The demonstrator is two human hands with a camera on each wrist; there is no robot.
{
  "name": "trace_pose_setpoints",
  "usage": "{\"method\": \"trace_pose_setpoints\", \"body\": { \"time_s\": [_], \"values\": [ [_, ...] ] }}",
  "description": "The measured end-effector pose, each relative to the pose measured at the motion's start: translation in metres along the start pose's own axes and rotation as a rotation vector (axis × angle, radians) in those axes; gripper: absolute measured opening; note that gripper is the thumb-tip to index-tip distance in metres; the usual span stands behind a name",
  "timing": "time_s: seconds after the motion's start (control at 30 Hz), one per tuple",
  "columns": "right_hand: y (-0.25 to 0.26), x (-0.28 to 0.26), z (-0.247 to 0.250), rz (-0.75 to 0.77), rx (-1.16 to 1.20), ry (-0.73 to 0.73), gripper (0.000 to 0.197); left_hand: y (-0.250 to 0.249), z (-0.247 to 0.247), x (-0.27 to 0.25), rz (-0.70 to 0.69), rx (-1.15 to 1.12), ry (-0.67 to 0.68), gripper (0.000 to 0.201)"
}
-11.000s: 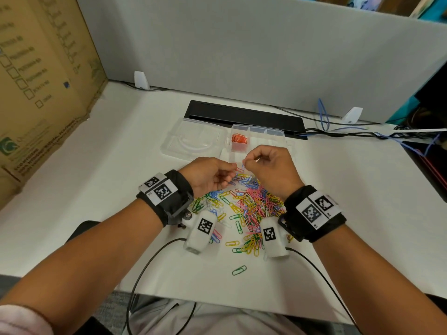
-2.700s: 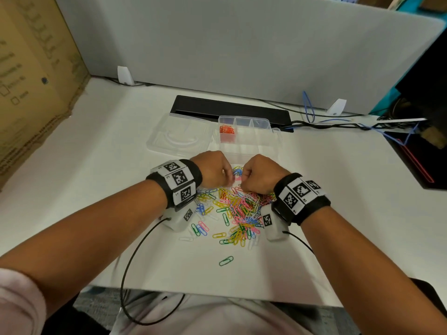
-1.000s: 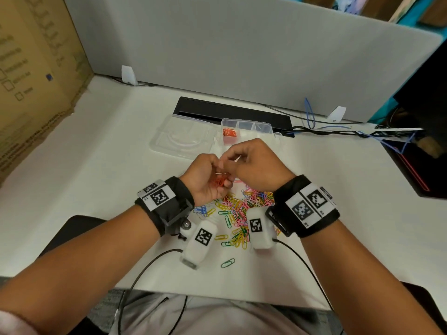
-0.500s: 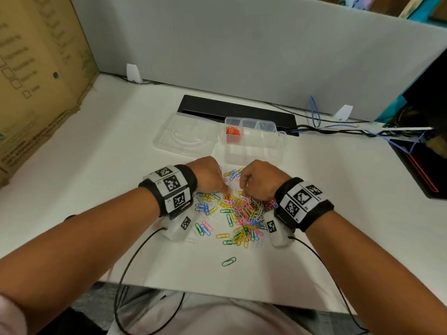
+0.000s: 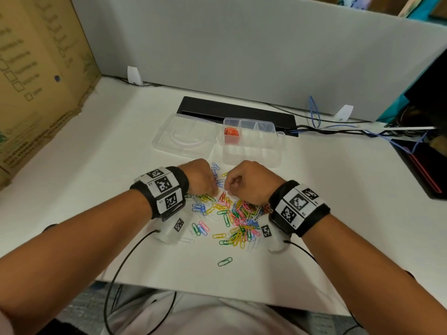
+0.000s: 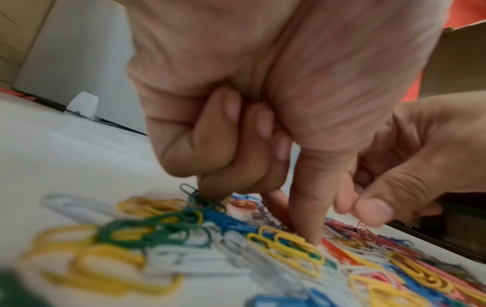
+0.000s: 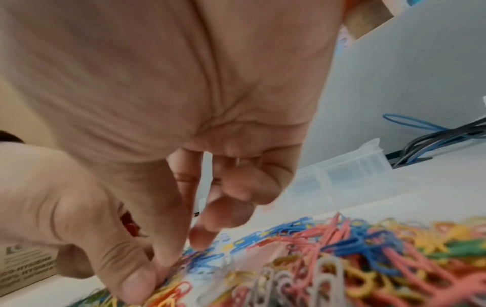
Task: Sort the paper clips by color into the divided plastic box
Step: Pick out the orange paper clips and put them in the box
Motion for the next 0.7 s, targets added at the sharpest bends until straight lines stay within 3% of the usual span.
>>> {"method": "trace_pose_setpoints", "body": {
  "time_s": [0.2, 0.37, 0.5, 0.7],
  "values": [
    [0.011, 0.004, -0.013, 0.025, -0.136, 0.074, 0.021, 0.004, 0.005, 0.001, 0.01, 0.011, -0.062, 0.027],
    [0.003, 0.005, -0.014, -0.024, -0.207, 0.096, 0.008, -0.001, 0.003, 0.003, -0.07, -0.042, -0.072, 0.024],
    [-0.01, 0.006, -0.01, -0.087, -0.127, 0.076, 0.002, -0.015, -0.001, 0.002, -0.169, -0.155, -0.066, 0.008],
    [-0.041, 0.0, 0.011, -0.13, 0.171, -0.069, 0.013, -0.033, -0.008, 0.003, -0.266, -0.163, 0.035, 0.007]
  ]
}}
Point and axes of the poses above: each hand's wrist, its own x-axis towards the middle knuckle, its own z-axis out of the back of the hand, y = z × x, the point moved 7 cm from there along x, towards the middle knuckle, and after that the axes turned 13 degrees about -z, right-handed, at the moved point
